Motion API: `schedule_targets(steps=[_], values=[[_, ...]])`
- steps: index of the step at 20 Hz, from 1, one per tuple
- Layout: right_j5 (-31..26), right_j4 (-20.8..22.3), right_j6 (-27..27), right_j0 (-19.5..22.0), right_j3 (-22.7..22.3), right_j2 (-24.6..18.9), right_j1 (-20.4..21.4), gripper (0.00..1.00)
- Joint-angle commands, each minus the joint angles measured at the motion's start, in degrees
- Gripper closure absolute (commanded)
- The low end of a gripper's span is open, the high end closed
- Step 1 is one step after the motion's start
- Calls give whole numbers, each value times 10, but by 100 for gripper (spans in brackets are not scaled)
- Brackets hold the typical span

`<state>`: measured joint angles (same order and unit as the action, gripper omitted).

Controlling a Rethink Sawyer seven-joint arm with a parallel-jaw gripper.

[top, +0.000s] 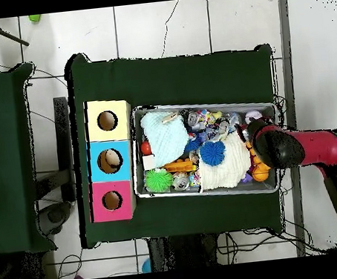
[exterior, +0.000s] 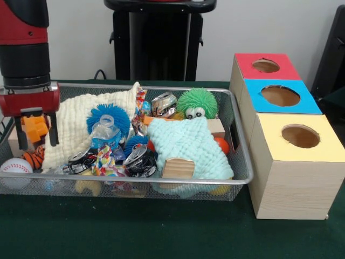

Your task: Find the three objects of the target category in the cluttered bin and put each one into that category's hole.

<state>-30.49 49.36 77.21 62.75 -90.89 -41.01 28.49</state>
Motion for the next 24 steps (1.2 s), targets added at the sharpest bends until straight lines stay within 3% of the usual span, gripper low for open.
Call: schedule_targets(steps=[1,8,24], values=[[-6,51,-105,-11,0,13,10,0],[-7,51,-87,-14,10,15,-6,0],[6,60,-105,5,33,15,-54,0]])
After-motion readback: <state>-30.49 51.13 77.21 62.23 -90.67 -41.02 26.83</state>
